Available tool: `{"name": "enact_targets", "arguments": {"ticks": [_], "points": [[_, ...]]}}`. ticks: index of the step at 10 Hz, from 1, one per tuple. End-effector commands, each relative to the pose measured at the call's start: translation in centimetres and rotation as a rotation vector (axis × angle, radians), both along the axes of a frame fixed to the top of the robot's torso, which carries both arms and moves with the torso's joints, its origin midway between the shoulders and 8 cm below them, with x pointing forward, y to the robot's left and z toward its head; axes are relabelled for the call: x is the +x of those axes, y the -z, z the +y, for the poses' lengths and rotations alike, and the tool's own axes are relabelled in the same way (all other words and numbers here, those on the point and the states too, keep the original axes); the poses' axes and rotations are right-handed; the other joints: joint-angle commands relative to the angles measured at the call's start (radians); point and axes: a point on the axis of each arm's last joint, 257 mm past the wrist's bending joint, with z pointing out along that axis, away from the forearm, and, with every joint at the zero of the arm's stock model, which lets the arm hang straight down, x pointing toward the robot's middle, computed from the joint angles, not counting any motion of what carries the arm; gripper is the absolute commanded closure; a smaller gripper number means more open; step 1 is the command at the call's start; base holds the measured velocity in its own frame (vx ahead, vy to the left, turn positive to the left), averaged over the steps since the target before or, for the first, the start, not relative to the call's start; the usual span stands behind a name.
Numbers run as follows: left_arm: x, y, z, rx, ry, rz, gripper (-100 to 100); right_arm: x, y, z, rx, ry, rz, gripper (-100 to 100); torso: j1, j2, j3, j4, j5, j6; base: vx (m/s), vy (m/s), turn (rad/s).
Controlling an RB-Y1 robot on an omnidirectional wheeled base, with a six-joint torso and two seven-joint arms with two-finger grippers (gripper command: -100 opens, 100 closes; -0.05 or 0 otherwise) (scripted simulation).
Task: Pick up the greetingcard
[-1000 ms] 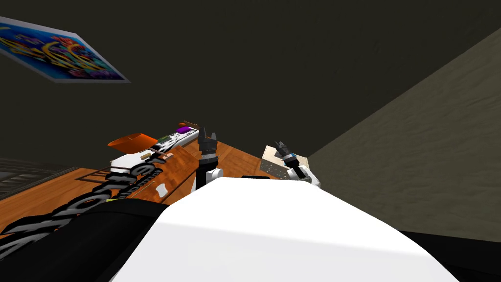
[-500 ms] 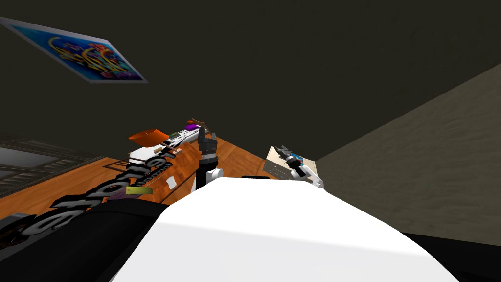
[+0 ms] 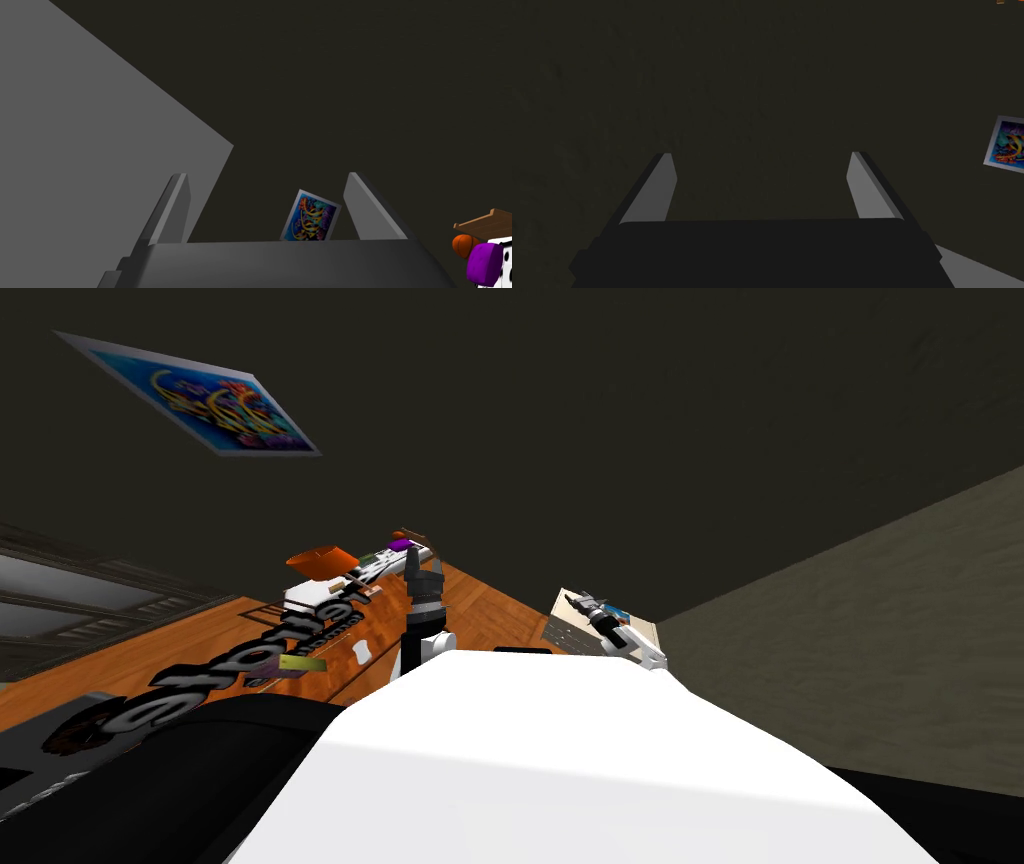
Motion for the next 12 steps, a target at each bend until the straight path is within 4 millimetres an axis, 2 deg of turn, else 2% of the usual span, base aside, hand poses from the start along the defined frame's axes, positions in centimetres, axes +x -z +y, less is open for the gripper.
{"name": "enact_targets", "arguments": {"ticks": [1,2,3,4,6,7,9,10,12], "points": [[0.0,0.0,0.0,0.000,0.000,0.000,0,-0.5,1.8,-1.2,-0.056,0.010,0.031,-100,0.000,0.000,0.000,0.000,0.000,0.000,0.006,0.040,0.054],[0.0,0.0,0.0,0.000,0.000,0.000,0,-0.4,2.8,-2.6,-0.149,0.007,0.048,-100,0.000,0.000,0.000,0.000,0.000,0.000,0.005,0.044,0.091],[0.0,0.0,0.0,0.000,0.000,0.000,0,-0.8,3.8,-3.4,-0.155,0.018,0.070,-100,0.000,0.000,0.000,0.000,0.000,0.000,0.005,0.038,0.054],[0.0,0.0,0.0,0.000,0.000,0.000,0,-0.8,3.8,-3.4,-0.155,0.018,0.070,-100,0.000,0.001,0.000,0.000,0.000,0.000,0.001,0.017,-0.004],[0.0,0.0,0.0,0.000,0.000,0.000,0,-1.5,6.6,-7.4,-0.341,0.024,0.132,-100,-0.001,0.000,0.000,0.000,0.000,0.000,0.015,0.047,0.119],[0.0,0.0,0.0,0.000,0.000,0.000,0,-1.9,7.2,-7.9,-0.345,0.032,0.148,-100,0.001,-0.001,0.000,0.000,0.000,0.000,0.021,0.045,0.051],[0.0,0.0,0.0,0.000,0.000,0.000,0,-3.0,9.4,-12.2,-0.521,0.036,0.211,-100,0.000,0.000,0.000,0.000,0.000,0.000,0.015,0.047,0.094],[0.0,0.0,0.0,0.000,0.000,0.000,0,-3.3,9.8,-12.6,-0.524,0.041,0.223,-100,0.000,0.000,0.000,0.000,0.000,0.000,0.013,0.036,0.052],[0.0,0.0,0.0,0.000,0.000,0.000,0,-4.7,11.4,-17.0,-0.687,0.043,0.289,-100,0.000,0.000,0.000,0.000,0.000,0.000,0.011,0.045,0.079]]}}
